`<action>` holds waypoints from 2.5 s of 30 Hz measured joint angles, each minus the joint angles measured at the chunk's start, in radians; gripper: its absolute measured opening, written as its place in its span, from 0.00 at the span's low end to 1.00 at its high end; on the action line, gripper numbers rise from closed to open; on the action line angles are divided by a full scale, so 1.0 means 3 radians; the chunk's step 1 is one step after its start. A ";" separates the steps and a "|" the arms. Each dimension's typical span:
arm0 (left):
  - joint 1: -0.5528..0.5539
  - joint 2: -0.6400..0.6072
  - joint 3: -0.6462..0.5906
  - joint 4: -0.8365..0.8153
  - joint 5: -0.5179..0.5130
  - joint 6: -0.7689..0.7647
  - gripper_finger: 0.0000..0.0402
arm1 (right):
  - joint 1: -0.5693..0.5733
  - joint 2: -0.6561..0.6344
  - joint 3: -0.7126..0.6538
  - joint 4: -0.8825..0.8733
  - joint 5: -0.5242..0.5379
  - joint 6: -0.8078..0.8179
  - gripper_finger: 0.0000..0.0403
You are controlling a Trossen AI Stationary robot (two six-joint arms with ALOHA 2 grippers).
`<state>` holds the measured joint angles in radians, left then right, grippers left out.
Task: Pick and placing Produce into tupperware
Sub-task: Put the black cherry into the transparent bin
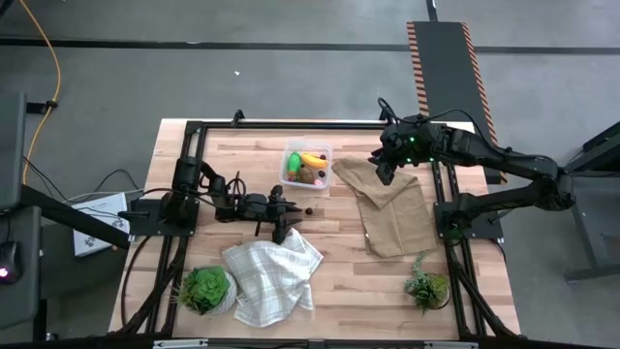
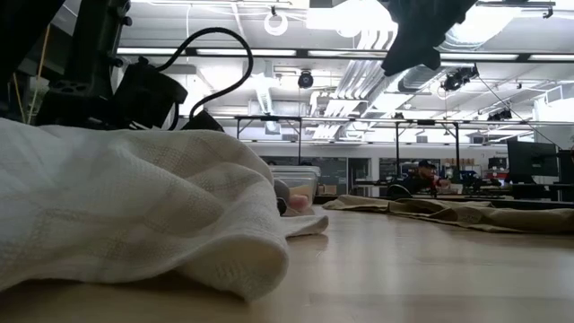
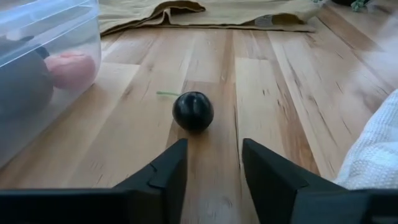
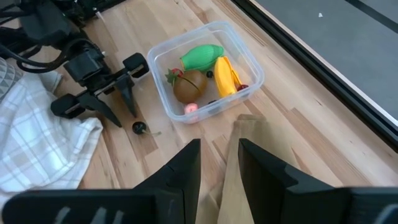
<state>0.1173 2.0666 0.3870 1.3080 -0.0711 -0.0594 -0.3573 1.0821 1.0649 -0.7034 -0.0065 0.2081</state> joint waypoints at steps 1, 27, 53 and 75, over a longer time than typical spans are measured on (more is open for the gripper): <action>0.0000 0.0000 0.0000 0.0001 0.0000 -0.0004 0.37 | 0.0000 0.0000 0.0000 -0.0012 -0.0001 0.0000 0.25; 0.0004 -0.0001 0.0238 -0.0349 -0.0181 -0.0077 0.60 | 0.0022 0.0000 -0.0001 -0.0074 -0.0001 -0.0017 0.25; 0.0027 -0.0001 0.0488 -0.0545 -0.0324 -0.0048 0.54 | 0.0154 -0.0001 -0.0001 -0.0176 0.0086 -0.0025 0.25; 0.0025 -0.0001 0.0504 -0.0632 -0.0314 -0.0052 0.49 | 0.0154 -0.0001 -0.0001 -0.0189 0.0086 -0.0103 0.25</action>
<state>0.1249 2.0663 0.5381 1.1185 -0.1654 -0.0751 -0.3111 1.0817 1.0645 -0.7601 0.0193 0.1772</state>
